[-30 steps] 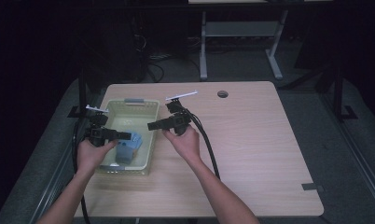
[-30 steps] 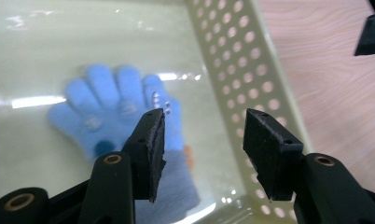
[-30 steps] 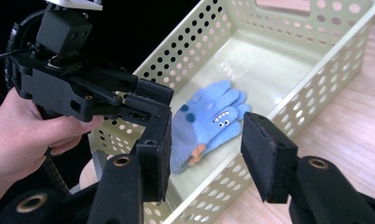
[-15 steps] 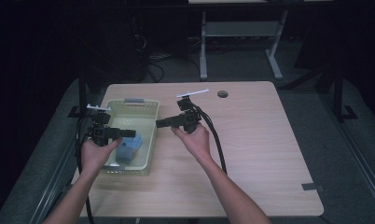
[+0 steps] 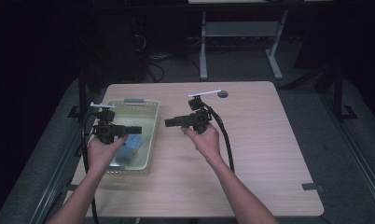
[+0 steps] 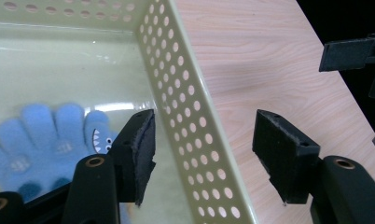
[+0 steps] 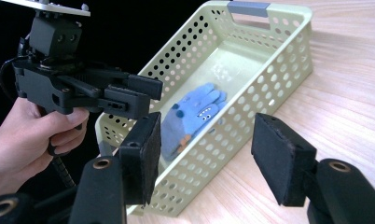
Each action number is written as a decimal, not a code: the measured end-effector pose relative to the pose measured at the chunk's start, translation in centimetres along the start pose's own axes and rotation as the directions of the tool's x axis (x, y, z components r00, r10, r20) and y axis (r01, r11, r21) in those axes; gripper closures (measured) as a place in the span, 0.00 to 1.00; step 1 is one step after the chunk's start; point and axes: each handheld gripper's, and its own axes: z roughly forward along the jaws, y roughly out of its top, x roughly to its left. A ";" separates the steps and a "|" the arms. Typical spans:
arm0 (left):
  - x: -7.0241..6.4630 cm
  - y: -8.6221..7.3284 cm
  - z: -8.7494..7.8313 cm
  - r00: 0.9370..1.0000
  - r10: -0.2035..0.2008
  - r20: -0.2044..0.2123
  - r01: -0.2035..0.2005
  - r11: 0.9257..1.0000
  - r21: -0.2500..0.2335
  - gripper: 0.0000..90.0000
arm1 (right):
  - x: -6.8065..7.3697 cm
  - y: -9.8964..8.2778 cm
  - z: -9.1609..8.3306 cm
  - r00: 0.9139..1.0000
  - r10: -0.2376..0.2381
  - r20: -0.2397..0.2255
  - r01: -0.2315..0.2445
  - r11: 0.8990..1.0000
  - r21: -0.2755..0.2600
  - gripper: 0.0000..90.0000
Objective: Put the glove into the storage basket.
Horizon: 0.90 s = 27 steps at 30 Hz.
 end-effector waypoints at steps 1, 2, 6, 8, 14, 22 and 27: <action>-0.1 0.0 0.0 1.000 0.005 -0.001 -0.005 1.000 -0.001 0.43 | -0.1 -0.1 -0.2 1.000 -0.002 0.001 0.002 1.000 -0.005 0.47; -0.2 0.0 0.1 1.000 0.012 0.000 -0.012 1.000 0.003 0.43 | -0.2 -0.1 -0.3 1.000 0.001 -0.001 -0.001 1.000 -0.008 0.46; -0.8 0.1 0.3 1.000 0.015 0.008 -0.015 1.000 -0.009 0.42 | -0.5 -0.2 -1.0 1.000 0.000 0.003 0.000 1.000 -0.008 0.46; -1.0 0.1 0.3 1.000 0.027 0.008 -0.027 1.000 -0.005 0.42 | -0.7 -0.3 -1.4 1.000 0.002 0.005 -0.002 1.000 -0.016 0.46; -1.8 0.1 1.0 0.999 0.037 0.014 -0.037 0.999 0.003 0.41 | -1.1 -0.7 -2.2 1.000 0.009 0.008 -0.009 1.000 -0.020 0.44; -2.8 0.0 1.5 0.998 0.061 0.021 -0.061 0.998 -0.001 0.41 | -1.9 -1.7 -3.5 1.000 0.022 0.000 -0.022 0.999 -0.041 0.42; -3.7 -0.1 1.8 0.997 0.073 0.036 -0.073 0.997 0.000 0.40 | -2.2 -2.3 -4.4 0.999 0.039 0.004 -0.039 0.998 -0.041 0.42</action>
